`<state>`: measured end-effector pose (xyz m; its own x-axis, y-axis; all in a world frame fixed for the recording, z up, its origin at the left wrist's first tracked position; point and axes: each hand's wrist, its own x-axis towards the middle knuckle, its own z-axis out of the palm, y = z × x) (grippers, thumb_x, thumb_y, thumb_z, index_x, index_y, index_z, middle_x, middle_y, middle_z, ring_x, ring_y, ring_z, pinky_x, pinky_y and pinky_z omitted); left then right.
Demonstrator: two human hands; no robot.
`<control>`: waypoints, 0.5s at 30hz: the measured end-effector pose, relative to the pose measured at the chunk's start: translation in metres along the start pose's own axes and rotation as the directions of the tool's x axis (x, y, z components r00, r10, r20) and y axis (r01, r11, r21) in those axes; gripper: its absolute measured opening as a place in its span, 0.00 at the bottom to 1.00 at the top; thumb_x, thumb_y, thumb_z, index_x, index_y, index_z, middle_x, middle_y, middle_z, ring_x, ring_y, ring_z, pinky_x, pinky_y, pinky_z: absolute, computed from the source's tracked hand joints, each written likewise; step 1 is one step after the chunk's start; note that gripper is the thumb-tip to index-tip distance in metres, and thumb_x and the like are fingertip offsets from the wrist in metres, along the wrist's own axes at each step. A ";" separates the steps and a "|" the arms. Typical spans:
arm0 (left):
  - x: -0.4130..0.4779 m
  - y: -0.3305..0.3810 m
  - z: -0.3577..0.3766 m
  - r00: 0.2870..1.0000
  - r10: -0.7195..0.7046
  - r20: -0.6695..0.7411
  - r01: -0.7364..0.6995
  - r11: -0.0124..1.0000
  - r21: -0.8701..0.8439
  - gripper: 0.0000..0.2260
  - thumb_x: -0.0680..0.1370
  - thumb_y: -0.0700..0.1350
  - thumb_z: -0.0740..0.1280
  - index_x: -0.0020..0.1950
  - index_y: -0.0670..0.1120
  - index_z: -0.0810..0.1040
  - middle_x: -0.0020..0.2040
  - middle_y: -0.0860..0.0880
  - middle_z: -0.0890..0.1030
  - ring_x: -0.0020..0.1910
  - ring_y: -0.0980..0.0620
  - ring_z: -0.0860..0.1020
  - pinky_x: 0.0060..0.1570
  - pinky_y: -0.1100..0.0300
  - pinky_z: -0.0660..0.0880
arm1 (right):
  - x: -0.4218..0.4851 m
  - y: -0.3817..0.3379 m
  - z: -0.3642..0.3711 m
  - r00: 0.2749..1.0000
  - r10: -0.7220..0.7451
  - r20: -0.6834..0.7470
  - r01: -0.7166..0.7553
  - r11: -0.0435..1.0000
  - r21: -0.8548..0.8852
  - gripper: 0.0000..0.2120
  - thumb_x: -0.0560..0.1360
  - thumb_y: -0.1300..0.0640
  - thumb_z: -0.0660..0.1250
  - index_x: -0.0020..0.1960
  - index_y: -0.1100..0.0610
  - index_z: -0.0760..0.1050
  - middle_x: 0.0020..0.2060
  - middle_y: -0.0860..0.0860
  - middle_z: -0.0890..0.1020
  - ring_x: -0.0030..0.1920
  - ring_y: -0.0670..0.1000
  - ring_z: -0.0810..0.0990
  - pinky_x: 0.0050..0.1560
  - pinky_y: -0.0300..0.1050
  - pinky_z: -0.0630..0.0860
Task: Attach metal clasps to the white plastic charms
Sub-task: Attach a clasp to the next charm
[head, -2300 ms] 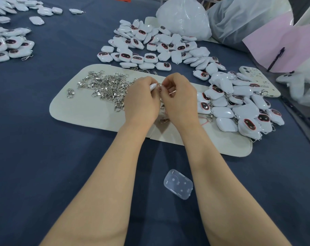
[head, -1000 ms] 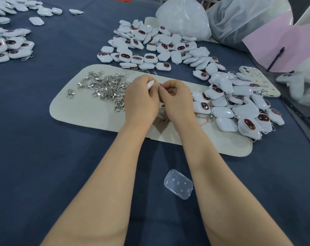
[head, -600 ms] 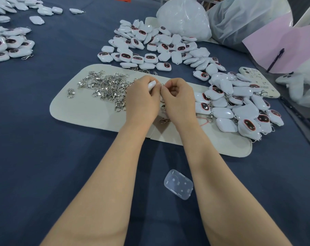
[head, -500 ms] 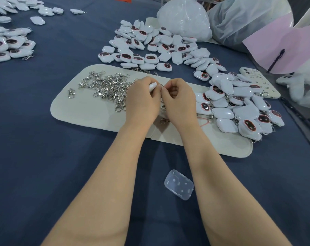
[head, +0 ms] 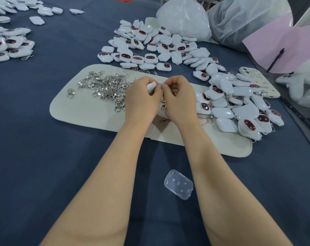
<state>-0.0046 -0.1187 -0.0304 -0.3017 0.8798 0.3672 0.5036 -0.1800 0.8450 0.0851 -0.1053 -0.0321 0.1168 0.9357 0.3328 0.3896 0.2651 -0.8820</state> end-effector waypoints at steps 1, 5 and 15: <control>0.000 -0.001 0.000 1.000 -0.004 0.003 0.004 1.000 0.008 0.06 0.76 0.42 0.66 0.45 0.41 0.80 0.38 0.50 0.78 0.38 0.51 0.74 0.37 0.63 0.67 | 0.000 0.000 0.000 1.000 -0.025 -0.001 0.025 0.999 -0.020 0.05 0.76 0.63 0.64 0.45 0.54 0.71 0.37 0.42 0.76 0.40 0.43 0.76 0.48 0.38 0.75; 0.001 -0.001 0.000 0.999 -0.029 0.017 0.028 0.999 0.026 0.06 0.76 0.42 0.66 0.42 0.42 0.79 0.39 0.48 0.80 0.38 0.50 0.74 0.36 0.61 0.65 | -0.002 0.000 0.001 0.996 -0.086 -0.014 0.085 0.996 -0.038 0.05 0.77 0.65 0.63 0.50 0.57 0.72 0.39 0.40 0.74 0.39 0.37 0.74 0.43 0.26 0.70; 0.002 -0.001 -0.001 1.000 -0.029 -0.007 0.029 0.997 0.068 0.07 0.77 0.42 0.65 0.47 0.41 0.80 0.43 0.46 0.81 0.41 0.50 0.74 0.39 0.61 0.66 | -0.004 0.000 -0.001 0.986 -0.168 0.010 0.167 0.966 -0.196 0.04 0.75 0.65 0.64 0.48 0.59 0.75 0.44 0.51 0.77 0.41 0.44 0.73 0.44 0.33 0.70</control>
<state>-0.0064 -0.1174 -0.0305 -0.3217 0.8815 0.3456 0.5486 -0.1240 0.8268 0.0850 -0.1091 -0.0329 0.0402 0.8801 0.4731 0.5749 0.3669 -0.7314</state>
